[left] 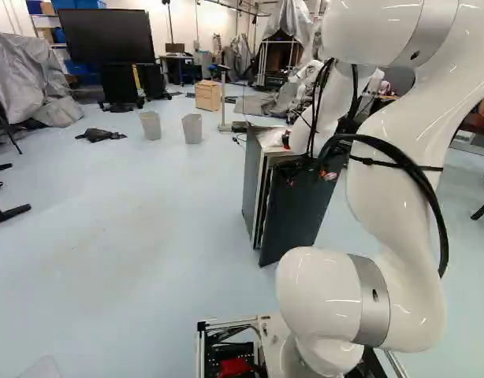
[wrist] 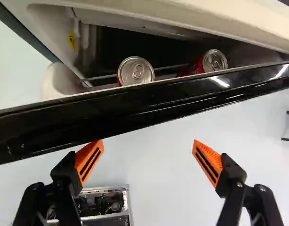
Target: Grab a drink from the fridge
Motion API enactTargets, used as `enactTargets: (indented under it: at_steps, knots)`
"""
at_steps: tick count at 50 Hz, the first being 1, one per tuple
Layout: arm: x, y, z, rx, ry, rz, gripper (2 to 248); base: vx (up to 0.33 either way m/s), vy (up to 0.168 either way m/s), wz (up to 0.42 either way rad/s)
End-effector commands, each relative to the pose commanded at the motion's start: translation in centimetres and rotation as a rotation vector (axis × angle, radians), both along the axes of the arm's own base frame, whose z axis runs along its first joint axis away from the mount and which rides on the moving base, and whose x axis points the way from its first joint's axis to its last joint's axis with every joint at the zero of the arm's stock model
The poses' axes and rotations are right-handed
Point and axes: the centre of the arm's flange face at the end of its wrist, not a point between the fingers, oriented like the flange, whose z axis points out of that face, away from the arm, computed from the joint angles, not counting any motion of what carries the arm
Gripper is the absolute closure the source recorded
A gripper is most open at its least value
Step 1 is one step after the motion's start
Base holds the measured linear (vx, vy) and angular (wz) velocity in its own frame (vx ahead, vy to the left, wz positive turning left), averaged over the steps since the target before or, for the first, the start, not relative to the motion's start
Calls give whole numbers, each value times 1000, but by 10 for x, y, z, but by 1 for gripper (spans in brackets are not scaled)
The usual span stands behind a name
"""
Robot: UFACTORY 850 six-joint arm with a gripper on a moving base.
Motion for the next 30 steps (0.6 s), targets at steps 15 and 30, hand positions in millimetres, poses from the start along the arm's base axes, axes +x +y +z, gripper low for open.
enactTargets:
  at_steps: [15,30]
  knots:
    - [11,5,0,-2,-5,16,3,0,0,0]
    - [22,11,-1,-4,-11,32,3,0,0,0]
